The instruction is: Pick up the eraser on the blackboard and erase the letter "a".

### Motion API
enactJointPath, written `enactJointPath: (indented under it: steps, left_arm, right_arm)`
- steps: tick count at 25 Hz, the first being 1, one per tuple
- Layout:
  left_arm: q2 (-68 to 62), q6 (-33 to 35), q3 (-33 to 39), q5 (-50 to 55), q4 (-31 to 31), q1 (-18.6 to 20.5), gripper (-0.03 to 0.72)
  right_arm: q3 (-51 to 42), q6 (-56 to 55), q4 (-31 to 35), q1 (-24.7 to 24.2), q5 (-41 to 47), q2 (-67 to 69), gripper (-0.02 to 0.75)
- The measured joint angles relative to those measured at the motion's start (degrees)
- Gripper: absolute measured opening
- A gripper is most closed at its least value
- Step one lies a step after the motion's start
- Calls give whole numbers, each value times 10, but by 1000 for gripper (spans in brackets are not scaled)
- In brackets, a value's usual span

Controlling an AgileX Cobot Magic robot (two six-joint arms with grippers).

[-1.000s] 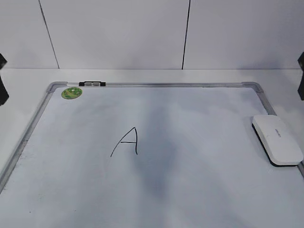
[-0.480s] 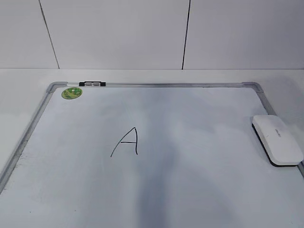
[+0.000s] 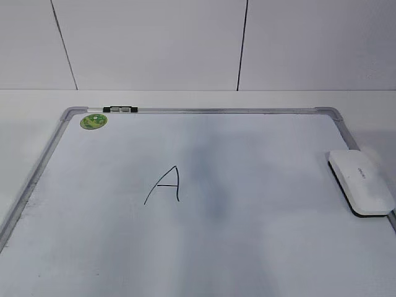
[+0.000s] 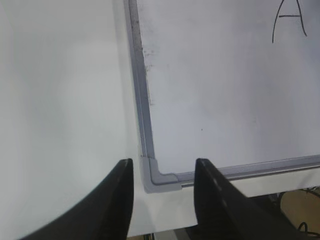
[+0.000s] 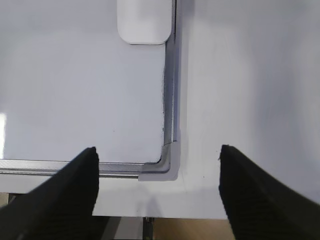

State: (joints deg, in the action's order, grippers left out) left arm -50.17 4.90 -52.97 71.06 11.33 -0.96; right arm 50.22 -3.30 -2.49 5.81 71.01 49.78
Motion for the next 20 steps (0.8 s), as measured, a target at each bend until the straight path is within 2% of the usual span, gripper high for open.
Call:
enactJointPath:
  steps: [10,15,20]
  left_arm:
    - [131,-1,129,2,-1,-1,338]
    - [156,-2,172,2,-6,-1,471]
    - [173,-2,196,2,-10,-1,514]
  right_arm:
    - [-81,1,0,0,5,-140,593]
    - [-125,5,0,0,5,-190,593]
    - [-162,8,-1,0,1,-232,594]
